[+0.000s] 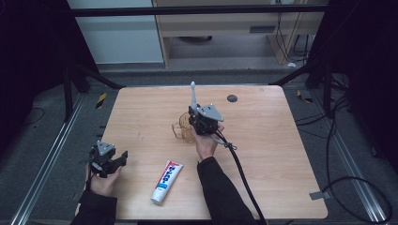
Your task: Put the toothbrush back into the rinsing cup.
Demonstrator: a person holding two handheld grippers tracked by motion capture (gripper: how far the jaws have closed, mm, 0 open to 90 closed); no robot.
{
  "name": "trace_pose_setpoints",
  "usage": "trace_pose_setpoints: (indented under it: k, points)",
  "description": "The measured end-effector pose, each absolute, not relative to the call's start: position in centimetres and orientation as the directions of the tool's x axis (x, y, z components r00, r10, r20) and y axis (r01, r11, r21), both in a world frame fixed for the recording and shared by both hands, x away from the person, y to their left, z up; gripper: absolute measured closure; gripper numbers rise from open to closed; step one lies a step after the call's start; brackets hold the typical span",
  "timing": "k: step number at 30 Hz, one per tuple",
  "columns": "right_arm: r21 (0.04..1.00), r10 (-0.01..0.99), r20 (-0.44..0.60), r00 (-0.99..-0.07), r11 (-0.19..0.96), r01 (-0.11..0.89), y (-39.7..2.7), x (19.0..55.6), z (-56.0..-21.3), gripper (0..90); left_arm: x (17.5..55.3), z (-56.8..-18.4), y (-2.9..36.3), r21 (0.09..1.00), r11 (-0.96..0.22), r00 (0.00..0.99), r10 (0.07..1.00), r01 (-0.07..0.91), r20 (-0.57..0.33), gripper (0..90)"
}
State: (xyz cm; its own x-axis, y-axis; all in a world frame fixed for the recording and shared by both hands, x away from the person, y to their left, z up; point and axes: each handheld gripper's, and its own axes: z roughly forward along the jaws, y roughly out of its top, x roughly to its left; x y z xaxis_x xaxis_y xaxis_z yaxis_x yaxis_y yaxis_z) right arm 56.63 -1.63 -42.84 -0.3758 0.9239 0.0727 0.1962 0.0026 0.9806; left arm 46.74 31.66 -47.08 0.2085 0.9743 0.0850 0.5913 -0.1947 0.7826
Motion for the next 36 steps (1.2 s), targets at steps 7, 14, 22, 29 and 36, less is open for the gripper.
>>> trace_pose_setpoints:
  k: [7, 14, 22, 29, 36]
  points:
    - [0.978, 0.924, 0.07, -0.375, 0.012, 0.21, -1.6, 56.5, -43.5, 66.9, 46.7, -47.1, 31.6, 0.783, -0.196, 0.209, 0.974, 0.591, 0.086, 47.6]
    - [0.975, 0.928, 0.072, -0.366, 0.011, 0.22, -1.9, 56.4, -44.0, 66.8, 46.7, -47.1, 31.6, 0.782, -0.197, 0.21, 0.974, 0.591, 0.087, 47.6]
    - [0.973, 0.927, 0.068, -0.37, 0.02, 0.23, -2.0, 56.2, -44.6, 66.8, 46.8, -47.1, 31.6, 0.78, -0.2, 0.21, 0.974, 0.593, 0.09, 47.6]
    - [0.971, 0.928, 0.069, -0.366, 0.021, 0.237, -2.1, 56.1, -45.1, 66.8, 46.8, -47.1, 31.6, 0.779, -0.202, 0.211, 0.973, 0.593, 0.092, 47.6]
    - [0.973, 0.926, 0.056, -0.374, 0.034, 0.23, -2.0, 55.9, -45.1, 66.7, 46.8, -47.1, 31.6, 0.779, -0.202, 0.212, 0.973, 0.593, 0.091, 47.5]
